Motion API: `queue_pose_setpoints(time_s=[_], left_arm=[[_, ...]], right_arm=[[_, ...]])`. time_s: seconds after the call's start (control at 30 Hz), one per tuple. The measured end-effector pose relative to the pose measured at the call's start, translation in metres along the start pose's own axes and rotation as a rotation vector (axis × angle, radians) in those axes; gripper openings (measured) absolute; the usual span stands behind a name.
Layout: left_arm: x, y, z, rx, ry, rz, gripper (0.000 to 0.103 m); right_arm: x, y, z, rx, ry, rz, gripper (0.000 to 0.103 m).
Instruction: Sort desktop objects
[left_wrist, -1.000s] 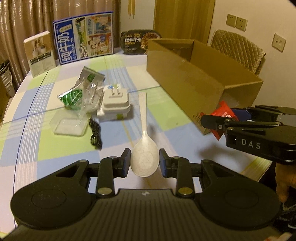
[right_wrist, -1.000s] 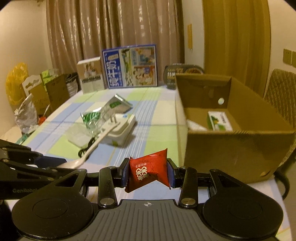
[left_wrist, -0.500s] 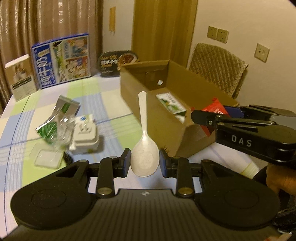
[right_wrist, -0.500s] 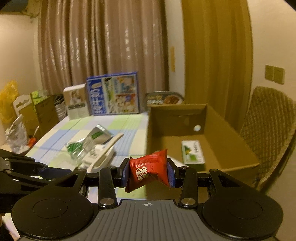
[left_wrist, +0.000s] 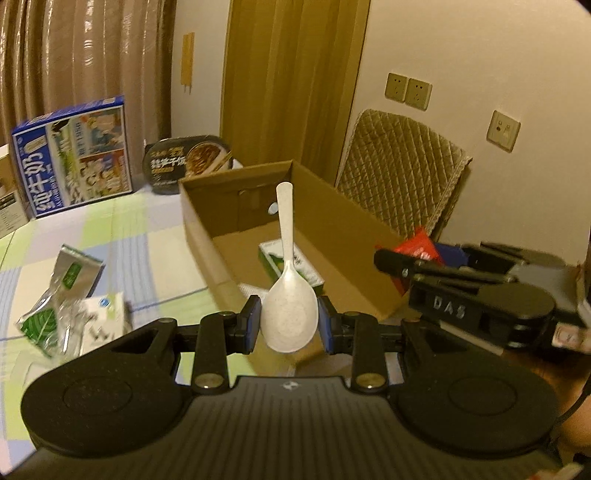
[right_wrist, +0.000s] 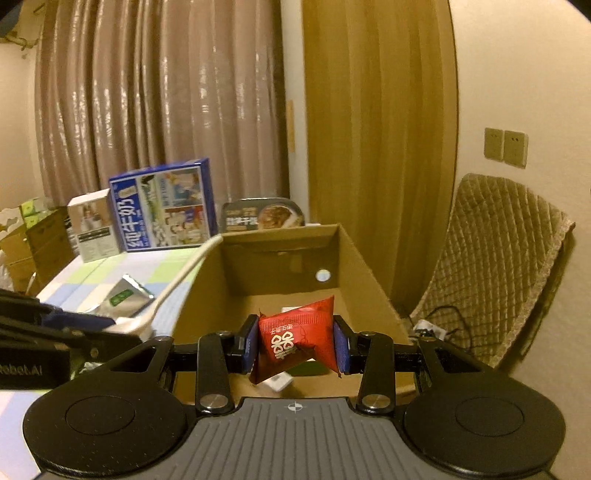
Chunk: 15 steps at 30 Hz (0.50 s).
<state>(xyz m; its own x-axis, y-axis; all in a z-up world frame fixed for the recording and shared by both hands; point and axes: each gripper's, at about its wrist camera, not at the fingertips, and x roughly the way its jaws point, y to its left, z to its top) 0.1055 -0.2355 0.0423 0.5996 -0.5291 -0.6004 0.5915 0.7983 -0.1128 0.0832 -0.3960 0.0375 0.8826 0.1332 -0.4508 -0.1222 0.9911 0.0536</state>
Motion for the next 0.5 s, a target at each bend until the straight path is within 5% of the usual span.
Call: queue_pose_setpoints(time_s=[0.5], left_arm=[[0.05,-0.005,0.015,-0.051,0.023,-0.011,0.027]], right_arm=[[0.031,-0.029,-0.005,0.045,0.044,-0.016,0.038]])
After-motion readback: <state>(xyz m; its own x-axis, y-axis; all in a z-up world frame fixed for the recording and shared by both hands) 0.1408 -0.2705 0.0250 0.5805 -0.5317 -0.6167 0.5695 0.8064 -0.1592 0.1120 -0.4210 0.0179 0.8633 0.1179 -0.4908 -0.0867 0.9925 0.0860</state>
